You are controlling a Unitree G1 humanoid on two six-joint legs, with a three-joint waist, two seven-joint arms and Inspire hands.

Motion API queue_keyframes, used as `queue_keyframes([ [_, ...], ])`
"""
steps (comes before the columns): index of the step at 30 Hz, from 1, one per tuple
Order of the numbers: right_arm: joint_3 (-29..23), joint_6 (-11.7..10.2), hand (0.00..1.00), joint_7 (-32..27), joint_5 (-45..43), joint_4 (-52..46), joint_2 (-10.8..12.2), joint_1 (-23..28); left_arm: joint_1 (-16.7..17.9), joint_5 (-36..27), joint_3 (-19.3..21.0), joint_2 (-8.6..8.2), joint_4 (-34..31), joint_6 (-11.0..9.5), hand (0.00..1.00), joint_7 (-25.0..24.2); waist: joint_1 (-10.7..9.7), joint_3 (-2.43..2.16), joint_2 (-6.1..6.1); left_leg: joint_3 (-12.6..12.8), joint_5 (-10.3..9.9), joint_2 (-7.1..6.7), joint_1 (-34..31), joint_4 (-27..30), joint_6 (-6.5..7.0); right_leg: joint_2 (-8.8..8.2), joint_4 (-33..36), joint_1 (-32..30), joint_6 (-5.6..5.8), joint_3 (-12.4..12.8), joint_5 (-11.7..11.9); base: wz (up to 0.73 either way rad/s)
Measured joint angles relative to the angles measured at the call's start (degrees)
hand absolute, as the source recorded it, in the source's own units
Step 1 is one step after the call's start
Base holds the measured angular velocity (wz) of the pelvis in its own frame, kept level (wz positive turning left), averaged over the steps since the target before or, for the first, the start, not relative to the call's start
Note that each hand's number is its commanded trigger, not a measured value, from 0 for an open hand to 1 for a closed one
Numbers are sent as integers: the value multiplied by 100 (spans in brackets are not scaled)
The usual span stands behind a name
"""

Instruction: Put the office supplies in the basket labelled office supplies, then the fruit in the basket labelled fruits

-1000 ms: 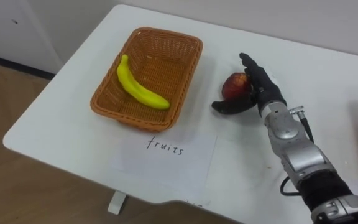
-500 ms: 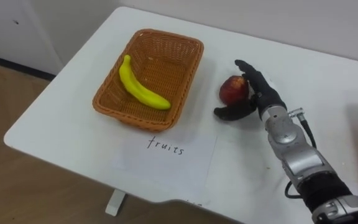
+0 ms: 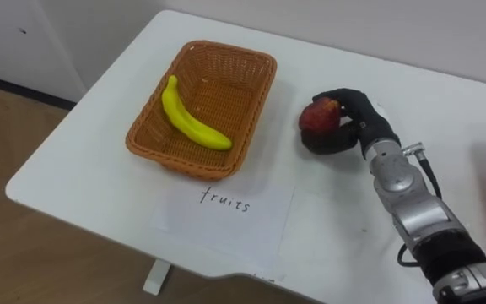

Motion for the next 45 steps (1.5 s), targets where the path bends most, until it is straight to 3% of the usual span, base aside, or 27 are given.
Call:
queue_keyframes([
  [16, 58, 11, 100, 225, 20, 1, 32, 79, -31, 0, 6, 36, 165, -17, 0, -12, -9, -35, -63, -12, 0, 2, 131, -15, 0, 21, -39, 132, -8, 41, 14, 0],
  [23, 41, 193, 100, 225, -62, -278, 32, 121, -25, 14, 158, 40, 164, -17, 0, -126, -44, -40, -70, -5, 0, 2, 175, -32, 0, 20, -37, 170, -7, 49, 14, 0],
  [31, 25, 239, 100, 205, -104, -1023, 17, 191, -12, 59, 265, 47, 132, -23, 0, -127, -129, -104, -172, 23, 0, 3, 315, -70, 0, 19, -45, 281, -5, 79, 13, -1],
  [35, -63, 240, 100, 207, -104, -1232, 21, 260, 64, 58, 460, 47, -23, -36, 0, -125, -206, -97, -169, 28, -1, 2, 469, -145, 1, 28, -57, 424, 0, 141, 12, 0],
  [45, -413, 245, 100, 198, -90, -1817, 23, 547, 135, 68, 464, 67, -117, -50, 0, -123, -235, -68, -130, 25, -1, 5, 587, -196, 1, 43, -45, 511, 1, 178, 13, -1],
])
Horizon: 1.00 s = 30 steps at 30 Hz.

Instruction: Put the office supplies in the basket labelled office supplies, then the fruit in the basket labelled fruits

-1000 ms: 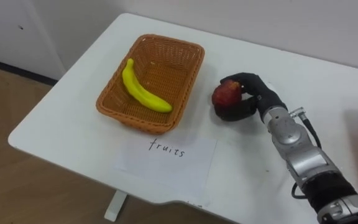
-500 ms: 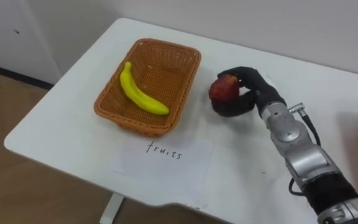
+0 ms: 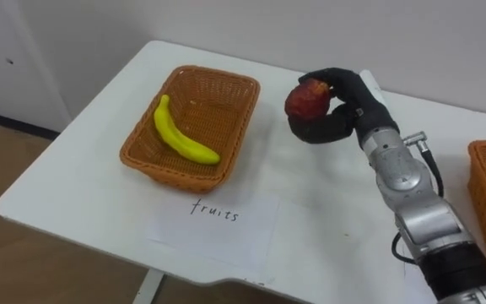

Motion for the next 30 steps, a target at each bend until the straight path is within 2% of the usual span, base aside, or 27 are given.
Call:
queue_keyframes([
  [6, -1, 2, 100, 0, 189, -320, 0, -2, 37, 120, 22, 4, 18, -6, 0, -1, 51, -36, -69, 46, 0, 7, 22, -2, 0, 0, 1, -5, 2, -6, -1, -1],
  [13, 2, 2, 100, -84, 204, -468, 2, -4, 20, 158, 256, 60, 19, -5, 0, -52, 204, -19, -158, 41, -9, 4, 88, -10, 12, -9, 2, 67, 9, -5, -5, 0],
  [21, 9, 9, 100, -108, 160, -473, 18, -5, -4, 231, 343, 60, 21, 3, 0, -162, 365, -3, -141, 35, -21, -5, 82, 0, 26, -25, 4, 87, 11, -36, -5, 0],
  [27, 14, 9, 100, -114, -96, -683, 227, -5, 15, 283, 339, 61, 48, 4, 0, -213, 365, 4, -130, -58, -21, -17, 34, 36, 26, -38, 12, 97, 17, -165, -9, 8],
  [30, 15, 9, 100, -116, -88, -791, 236, -9, 36, 311, 340, 71, 63, 9, 0, -297, 410, 8, -124, -100, -20, -23, 17, 41, 26, -42, 11, 99, 22, -202, -12, 9],
])
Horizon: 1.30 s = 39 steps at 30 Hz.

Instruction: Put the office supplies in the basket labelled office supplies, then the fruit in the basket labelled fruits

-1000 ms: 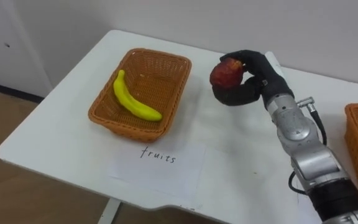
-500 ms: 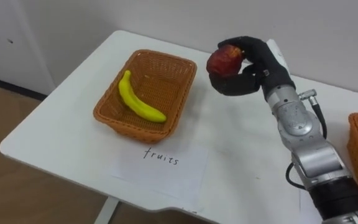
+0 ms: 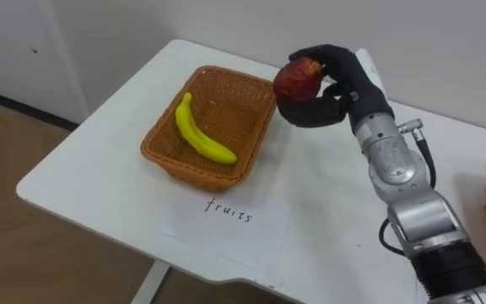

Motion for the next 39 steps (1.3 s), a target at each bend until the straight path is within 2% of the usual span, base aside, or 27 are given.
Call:
queue_keyframes([
  [4, 7, 1, 100, -35, -28, -11, -1, 0, 20, 313, 50, 7, -27, 11, 0, -129, 164, 2, 2, -34, 0, -10, -16, -9, 1, -35, 0, -2, 19, -164, -12, 4],
  [6, 78, 41, 100, -97, 3, -9, -10, -1, 24, 310, 53, 25, -26, 15, 0, -143, 264, 3, 3, -40, 0, -11, -10, -8, 1, -41, 0, -2, 21, -205, -13, 3],
  [8, 216, 110, 100, -121, 9, -7, -11, -11, 27, 309, 55, 51, -23, 17, 0, -144, 282, 2, 0, -72, 1, -11, -11, 4, 1, -49, 3, 1, 22, -254, -14, 7],
  [12, 411, 119, 100, -89, 6, 3, -11, -14, 52, 315, 105, 55, -20, 14, 0, -205, 416, 13, -23, -115, 1, -27, -14, 0, 2, -83, 7, 6, 55, -293, -37, 5],
  [17, 429, 119, 100, -47, 11, 5, -9, -57, 78, 319, 116, 53, -27, 6, 0, -246, 445, 46, -96, -236, 3, -83, -46, -5, 8, -121, 6, 10, 77, -333, -72, 11],
  [22, 453, 122, 100, -45, 28, 194, -7, -164, 119, 354, 114, 34, -141, 6, 0, -238, 565, 43, -112, -245, 2, -90, -38, -19, 18, -126, 2, 25, 79, -318, -73, 1],
  [29, 502, 130, 100, 15, 24, 194, 1, -171, 172, 412, 114, 33, -228, 34, 0, -236, 596, 39, -117, -264, 0, -90, -38, -31, 22, -129, -4, 38, 99, -367, -85, 2],
  [33, 523, 218, 100, 16, 36, 194, 0, -171, 194, 414, 114, 33, -236, 44, 0, -236, 622, 38, -118, -262, 0, -88, -32, -31, 22, -129, -4, 39, 99, -373, -85, 0],
  [39, 734, 221, 100, 47, 45, 373, 0, -171, 189, 414, 115, 34, -221, 42, 0, -201, 650, 31, -130, -263, 0, -87, -11, -30, 22, -132, -5, 67, 101, -433, -87, 0],
])
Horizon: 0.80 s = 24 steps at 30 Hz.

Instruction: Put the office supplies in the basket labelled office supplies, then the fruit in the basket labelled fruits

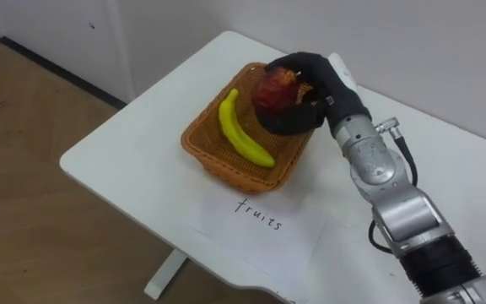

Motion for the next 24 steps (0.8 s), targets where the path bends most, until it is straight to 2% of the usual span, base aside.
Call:
queue_keyframes([
  [3, 16, 17, 100, 35, -4, 126, -1, 1, 6, 45, 0, 0, -3, 1, 0, 0, 57, 6, -34, -3, 0, 0, -9, -1, 0, 2, 0, -10, 0, 7, 0, 0],
  [8, 77, 17, 100, 128, -6, 129, -1, 0, 15, 156, 1, 2, -2, 2, 0, 0, 75, -11, -86, -4, 0, 2, -15, -5, 0, 5, -1, -10, 0, 5, 0, 0],
  [13, 158, 17, 100, 205, 5, 129, -1, 1, -16, 159, 131, 7, -1, 1, 0, -4, 77, 12, -189, -1, 0, 2, -29, -5, 0, 42, -14, -25, 0, 18, 0, 0],
  [21, 166, 18, 100, 318, 40, 143, -3, 7, -17, 153, 220, 18, -10, 39, 0, -4, 78, 8, -213, 13, 0, 9, -36, -22, 0, 52, -25, -50, 0, 41, 0, 0],
  [22, 166, 19, 91, 349, 83, 154, -4, 7, -17, 152, 220, 18, -10, 50, 0, -4, 78, 3, -221, 17, 0, 12, -43, -22, 0, 59, -25, -61, 0, 77, 0, 0],
  [23, 166, 19, 69, 367, 106, 164, -4, 7, -16, 152, 220, 18, -10, 53, 0, -4, 78, 0, -224, 18, 0, 13, -45, -22, 0, 60, -25, -64, -1, 84, 0, 0],
  [24, 166, 20, 56, 395, 141, 197, -4, 7, -17, 152, 220, 18, -10, 56, 0, -4, 77, -3, -229, 19, 0, 13, -45, -22, 0, 62, -26, -65, -1, 95, 0, 0],
])
